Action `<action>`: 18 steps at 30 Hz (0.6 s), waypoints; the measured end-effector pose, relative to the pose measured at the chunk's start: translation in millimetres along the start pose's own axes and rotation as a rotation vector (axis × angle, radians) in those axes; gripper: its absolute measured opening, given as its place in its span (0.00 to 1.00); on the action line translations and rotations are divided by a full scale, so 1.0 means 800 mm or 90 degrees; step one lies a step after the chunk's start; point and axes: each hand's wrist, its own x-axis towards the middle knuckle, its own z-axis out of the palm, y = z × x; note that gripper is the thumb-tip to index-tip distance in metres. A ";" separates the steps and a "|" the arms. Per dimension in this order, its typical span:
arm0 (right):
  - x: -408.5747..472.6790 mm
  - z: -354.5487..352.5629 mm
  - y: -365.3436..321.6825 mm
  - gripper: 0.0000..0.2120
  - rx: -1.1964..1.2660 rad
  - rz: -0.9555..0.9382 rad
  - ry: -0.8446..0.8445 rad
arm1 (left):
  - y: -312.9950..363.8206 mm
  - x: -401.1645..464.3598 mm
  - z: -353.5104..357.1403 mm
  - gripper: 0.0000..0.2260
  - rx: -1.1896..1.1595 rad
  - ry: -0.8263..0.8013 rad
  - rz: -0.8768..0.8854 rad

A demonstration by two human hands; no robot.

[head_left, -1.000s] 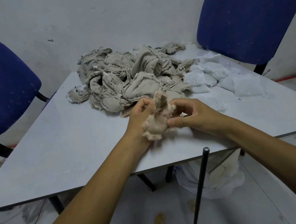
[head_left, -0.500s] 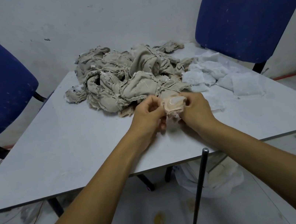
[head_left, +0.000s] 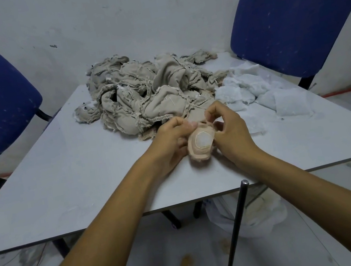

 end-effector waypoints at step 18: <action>0.001 0.001 -0.001 0.13 -0.090 0.011 -0.086 | 0.009 -0.006 -0.008 0.14 -0.150 0.322 0.126</action>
